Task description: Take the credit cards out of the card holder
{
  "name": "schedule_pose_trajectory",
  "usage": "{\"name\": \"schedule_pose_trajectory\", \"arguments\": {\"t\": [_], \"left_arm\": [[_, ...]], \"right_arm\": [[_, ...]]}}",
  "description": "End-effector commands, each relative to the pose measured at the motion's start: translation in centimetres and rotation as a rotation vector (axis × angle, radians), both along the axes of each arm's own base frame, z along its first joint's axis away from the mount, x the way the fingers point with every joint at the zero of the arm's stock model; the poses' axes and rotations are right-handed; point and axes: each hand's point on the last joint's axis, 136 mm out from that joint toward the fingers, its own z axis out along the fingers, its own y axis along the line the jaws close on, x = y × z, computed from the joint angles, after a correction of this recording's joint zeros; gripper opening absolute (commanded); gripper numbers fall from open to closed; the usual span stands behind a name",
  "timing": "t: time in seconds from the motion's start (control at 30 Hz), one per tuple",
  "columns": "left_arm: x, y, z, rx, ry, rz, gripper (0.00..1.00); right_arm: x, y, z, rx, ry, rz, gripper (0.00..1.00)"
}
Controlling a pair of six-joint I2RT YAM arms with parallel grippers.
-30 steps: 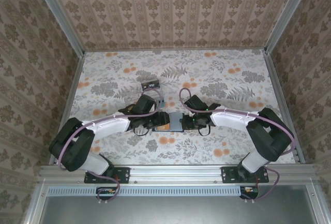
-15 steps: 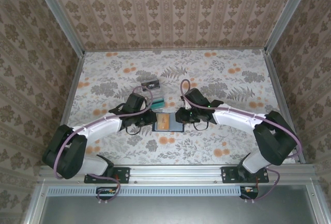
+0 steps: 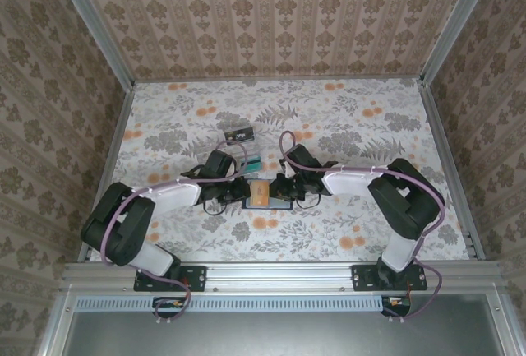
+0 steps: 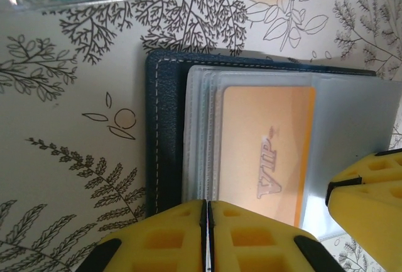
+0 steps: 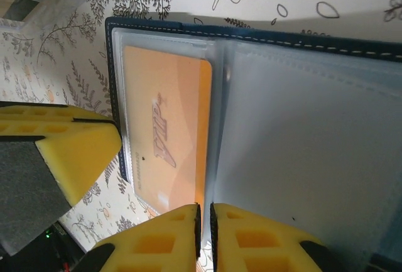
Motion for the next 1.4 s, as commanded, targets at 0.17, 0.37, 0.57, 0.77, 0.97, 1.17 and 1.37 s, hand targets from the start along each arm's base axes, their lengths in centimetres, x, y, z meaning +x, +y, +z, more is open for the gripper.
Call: {"name": "schedule_pose_trajectory", "arguments": {"t": [0.17,0.37,0.57,0.77,0.97,1.17,1.37], "left_arm": [[-1.2,0.5,-1.7,0.032,0.057,0.018,0.12],[-1.5,0.2,-2.0,0.037,0.068,0.013,0.12],[-1.6,0.7,-2.3,0.065,0.080,0.032,0.09],[-2.1,3.1,-3.5,0.179,0.132,0.103,0.00],[-2.4,3.7,-3.9,0.194,0.150,0.116,0.00],[-2.1,3.2,-3.4,0.174,0.138,0.105,0.00],[-1.7,3.4,-2.3,0.186,0.110,0.100,0.00]], "right_arm": [[0.9,1.1,-0.2,0.036,0.028,-0.009,0.20],[0.9,1.3,-0.7,0.039,0.043,-0.003,0.20],[0.8,1.0,-0.9,0.035,0.044,-0.010,0.00],[0.8,-0.6,-0.7,0.000,0.029,-0.024,0.00],[0.6,-2.5,-1.0,-0.010,0.038,-0.052,0.00],[0.1,-2.8,-1.2,-0.004,0.049,-0.037,0.00],[0.3,-3.2,-1.4,-0.015,0.047,-0.053,0.00]]}}
